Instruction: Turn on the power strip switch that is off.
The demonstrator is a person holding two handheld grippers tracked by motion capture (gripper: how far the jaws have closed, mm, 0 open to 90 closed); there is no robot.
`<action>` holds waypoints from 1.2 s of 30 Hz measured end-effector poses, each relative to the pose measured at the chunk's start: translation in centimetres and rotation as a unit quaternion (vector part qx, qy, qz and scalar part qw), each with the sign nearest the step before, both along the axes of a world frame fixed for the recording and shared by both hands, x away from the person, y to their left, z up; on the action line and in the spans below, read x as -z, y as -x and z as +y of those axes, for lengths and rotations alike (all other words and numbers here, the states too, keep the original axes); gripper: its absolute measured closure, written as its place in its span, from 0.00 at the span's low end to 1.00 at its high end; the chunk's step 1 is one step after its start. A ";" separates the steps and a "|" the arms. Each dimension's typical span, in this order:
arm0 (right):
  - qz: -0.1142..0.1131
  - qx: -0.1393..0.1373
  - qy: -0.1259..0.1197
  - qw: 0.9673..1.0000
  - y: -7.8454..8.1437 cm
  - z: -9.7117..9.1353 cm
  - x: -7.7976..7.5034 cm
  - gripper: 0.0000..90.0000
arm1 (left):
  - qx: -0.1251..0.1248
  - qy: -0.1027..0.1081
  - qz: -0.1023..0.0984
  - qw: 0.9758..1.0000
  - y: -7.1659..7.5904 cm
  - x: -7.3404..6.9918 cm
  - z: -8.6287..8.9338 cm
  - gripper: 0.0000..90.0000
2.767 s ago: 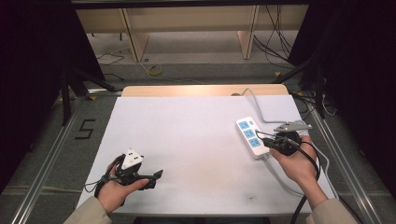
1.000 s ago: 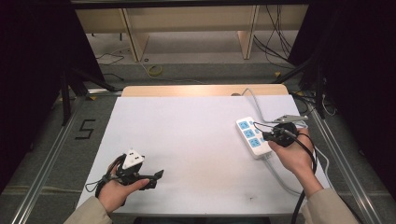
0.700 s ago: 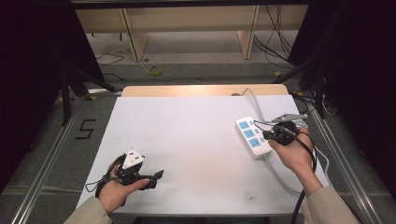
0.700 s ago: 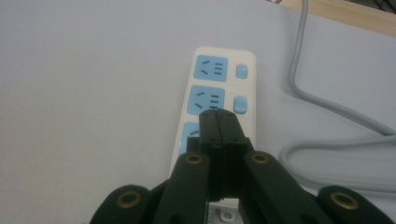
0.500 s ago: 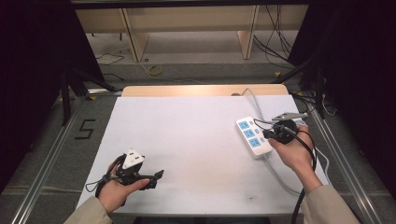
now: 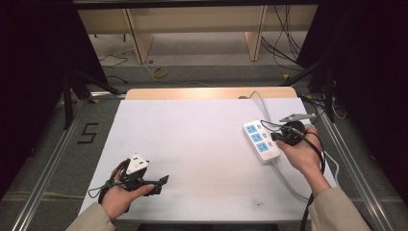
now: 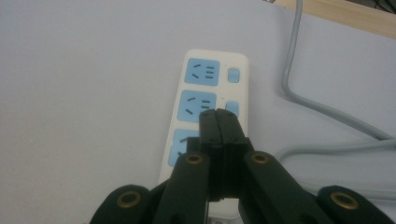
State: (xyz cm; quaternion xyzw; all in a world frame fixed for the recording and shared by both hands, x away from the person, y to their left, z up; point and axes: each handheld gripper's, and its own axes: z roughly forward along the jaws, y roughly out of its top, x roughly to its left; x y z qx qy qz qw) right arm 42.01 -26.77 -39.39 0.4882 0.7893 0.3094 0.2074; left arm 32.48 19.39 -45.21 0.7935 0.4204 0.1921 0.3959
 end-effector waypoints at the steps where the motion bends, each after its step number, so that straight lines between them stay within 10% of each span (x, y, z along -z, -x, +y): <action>1: 0.000 0.001 0.000 1.000 -0.1 0.0 0.0 1.00 | 0.000 0.000 0.000 1.000 0.0 0.0 0.0 0.13; 36: 0.018 0.009 0.006 1.000 -2.3 0.0 0.0 1.00 | -0.001 -0.001 0.002 1.000 0.0 0.0 0.0 0.13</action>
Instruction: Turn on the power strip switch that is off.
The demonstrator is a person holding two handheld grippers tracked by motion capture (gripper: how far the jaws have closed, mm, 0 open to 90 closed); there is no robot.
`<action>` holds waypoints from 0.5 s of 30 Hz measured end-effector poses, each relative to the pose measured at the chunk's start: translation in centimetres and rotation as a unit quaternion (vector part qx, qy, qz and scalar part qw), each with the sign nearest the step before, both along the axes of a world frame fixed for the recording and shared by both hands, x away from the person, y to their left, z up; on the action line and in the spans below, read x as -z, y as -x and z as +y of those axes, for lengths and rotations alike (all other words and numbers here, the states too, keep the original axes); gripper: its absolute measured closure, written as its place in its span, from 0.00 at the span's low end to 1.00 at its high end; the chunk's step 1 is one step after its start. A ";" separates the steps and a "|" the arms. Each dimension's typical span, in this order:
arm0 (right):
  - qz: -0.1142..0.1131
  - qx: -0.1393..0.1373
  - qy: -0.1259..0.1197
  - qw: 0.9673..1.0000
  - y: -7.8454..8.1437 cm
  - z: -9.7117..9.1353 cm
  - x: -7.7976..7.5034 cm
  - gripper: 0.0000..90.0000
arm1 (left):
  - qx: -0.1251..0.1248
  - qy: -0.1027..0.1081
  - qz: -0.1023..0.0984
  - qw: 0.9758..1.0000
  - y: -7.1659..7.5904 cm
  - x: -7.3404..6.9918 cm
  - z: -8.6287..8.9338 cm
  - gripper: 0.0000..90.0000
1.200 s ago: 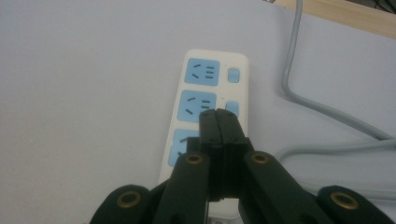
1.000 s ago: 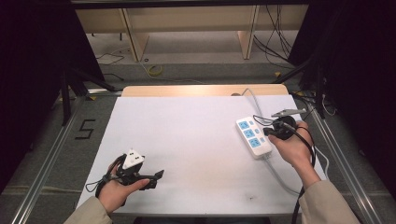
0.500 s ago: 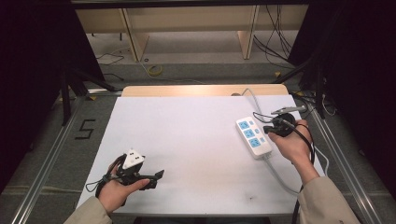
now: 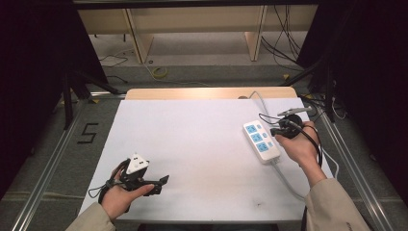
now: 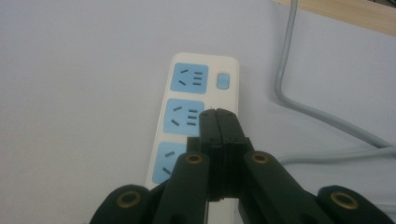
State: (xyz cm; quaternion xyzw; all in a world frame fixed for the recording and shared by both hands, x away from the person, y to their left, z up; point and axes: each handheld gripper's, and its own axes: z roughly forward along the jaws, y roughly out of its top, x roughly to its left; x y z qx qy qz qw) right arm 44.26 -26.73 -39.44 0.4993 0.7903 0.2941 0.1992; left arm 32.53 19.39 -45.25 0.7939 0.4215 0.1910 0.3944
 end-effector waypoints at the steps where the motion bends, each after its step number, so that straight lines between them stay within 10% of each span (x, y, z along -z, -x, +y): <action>1: 0.000 0.001 0.000 1.000 -0.1 0.0 0.0 1.00 | 0.001 0.001 0.000 1.000 0.0 0.0 -0.1 0.13; 15: 0.007 -0.001 0.002 1.000 -0.5 0.3 0.1 1.00 | 0.002 -0.003 0.001 1.000 0.0 0.1 -0.2 0.13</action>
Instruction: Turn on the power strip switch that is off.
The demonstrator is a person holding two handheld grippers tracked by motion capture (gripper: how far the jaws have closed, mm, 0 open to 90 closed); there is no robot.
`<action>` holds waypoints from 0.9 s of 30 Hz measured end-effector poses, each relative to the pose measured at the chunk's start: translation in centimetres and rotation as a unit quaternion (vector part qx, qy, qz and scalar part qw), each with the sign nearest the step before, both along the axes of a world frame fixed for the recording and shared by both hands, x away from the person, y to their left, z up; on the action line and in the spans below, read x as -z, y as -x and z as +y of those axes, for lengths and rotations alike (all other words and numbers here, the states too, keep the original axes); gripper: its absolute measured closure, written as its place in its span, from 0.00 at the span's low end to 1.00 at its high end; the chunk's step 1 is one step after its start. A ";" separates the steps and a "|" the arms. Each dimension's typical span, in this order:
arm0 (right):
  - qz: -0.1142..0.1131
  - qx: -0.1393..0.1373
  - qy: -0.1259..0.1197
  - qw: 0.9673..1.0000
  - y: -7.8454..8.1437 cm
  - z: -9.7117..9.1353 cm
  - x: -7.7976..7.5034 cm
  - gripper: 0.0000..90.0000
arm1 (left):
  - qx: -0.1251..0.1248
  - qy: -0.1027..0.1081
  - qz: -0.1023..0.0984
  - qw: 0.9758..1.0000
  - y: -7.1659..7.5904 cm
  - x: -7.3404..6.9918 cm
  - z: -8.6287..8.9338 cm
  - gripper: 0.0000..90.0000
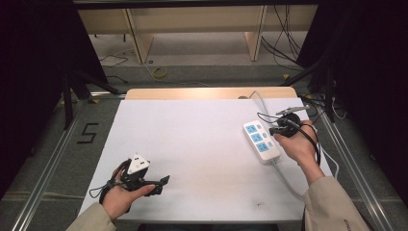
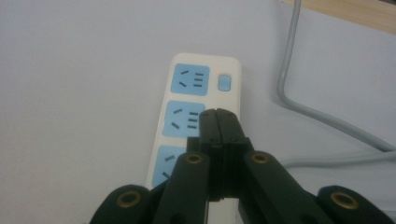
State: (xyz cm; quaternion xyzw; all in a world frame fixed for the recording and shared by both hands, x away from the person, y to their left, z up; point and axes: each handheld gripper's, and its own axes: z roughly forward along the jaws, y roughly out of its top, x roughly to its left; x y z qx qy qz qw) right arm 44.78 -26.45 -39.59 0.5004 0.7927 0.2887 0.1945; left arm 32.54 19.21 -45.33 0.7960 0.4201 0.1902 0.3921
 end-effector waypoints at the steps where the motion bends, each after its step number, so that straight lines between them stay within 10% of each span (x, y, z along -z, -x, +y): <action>1: 0.001 0.001 0.000 1.000 0.0 0.0 0.0 1.00 | 0.000 -0.001 0.000 1.000 0.0 0.0 0.0 0.13; 27: 0.013 0.004 0.011 1.000 -1.6 0.5 0.7 1.00 | -0.001 0.002 0.001 1.000 -0.1 0.0 0.0 0.13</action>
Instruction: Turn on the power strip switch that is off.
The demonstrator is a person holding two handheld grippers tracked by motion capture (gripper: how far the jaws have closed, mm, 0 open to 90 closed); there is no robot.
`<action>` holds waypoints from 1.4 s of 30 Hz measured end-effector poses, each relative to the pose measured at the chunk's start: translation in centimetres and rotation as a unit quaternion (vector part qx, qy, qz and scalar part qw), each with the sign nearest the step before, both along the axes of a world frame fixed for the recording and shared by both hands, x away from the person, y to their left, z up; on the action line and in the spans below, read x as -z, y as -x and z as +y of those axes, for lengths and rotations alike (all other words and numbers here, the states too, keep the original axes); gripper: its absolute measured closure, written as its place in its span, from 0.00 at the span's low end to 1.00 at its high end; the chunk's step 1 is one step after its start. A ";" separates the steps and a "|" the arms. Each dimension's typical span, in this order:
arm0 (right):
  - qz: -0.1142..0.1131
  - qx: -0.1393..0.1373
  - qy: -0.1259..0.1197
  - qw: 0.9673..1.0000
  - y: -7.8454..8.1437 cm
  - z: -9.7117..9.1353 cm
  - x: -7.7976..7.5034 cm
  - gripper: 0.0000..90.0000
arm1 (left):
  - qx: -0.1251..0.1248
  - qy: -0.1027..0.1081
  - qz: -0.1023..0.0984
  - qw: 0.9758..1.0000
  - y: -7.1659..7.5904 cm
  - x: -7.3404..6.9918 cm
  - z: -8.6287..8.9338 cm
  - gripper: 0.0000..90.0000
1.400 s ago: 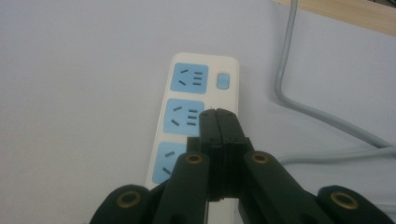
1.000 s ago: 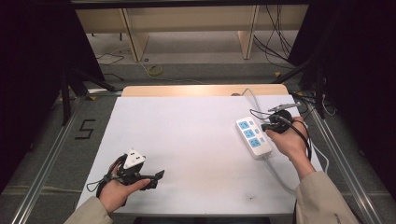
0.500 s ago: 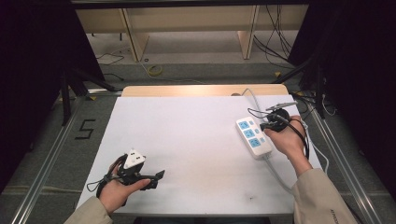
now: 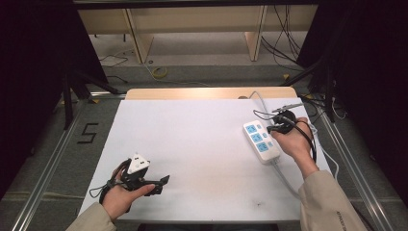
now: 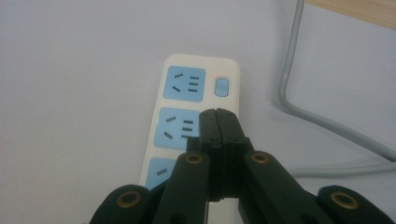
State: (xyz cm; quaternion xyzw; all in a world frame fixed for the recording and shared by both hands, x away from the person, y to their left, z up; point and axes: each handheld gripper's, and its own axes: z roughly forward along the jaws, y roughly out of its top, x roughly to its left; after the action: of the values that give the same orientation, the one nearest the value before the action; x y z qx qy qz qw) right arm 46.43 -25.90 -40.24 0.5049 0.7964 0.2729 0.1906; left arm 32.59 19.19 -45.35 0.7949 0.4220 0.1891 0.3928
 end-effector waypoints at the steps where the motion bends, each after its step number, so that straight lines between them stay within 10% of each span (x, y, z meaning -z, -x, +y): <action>1: 0.000 0.000 0.001 1.000 -0.1 0.0 0.0 1.00 | 0.000 0.000 -0.001 1.000 0.0 0.0 0.0 0.13; 42: 0.031 0.010 0.022 0.999 -2.5 0.3 1.1 1.00 | 0.004 0.002 0.004 1.000 0.0 0.1 -0.5 0.15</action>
State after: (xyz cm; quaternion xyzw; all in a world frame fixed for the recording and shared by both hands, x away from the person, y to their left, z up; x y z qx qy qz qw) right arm 48.93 -25.59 -41.33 0.5168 0.8025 0.2380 0.1796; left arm 32.56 18.67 -45.46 0.7967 0.4205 0.1832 0.3936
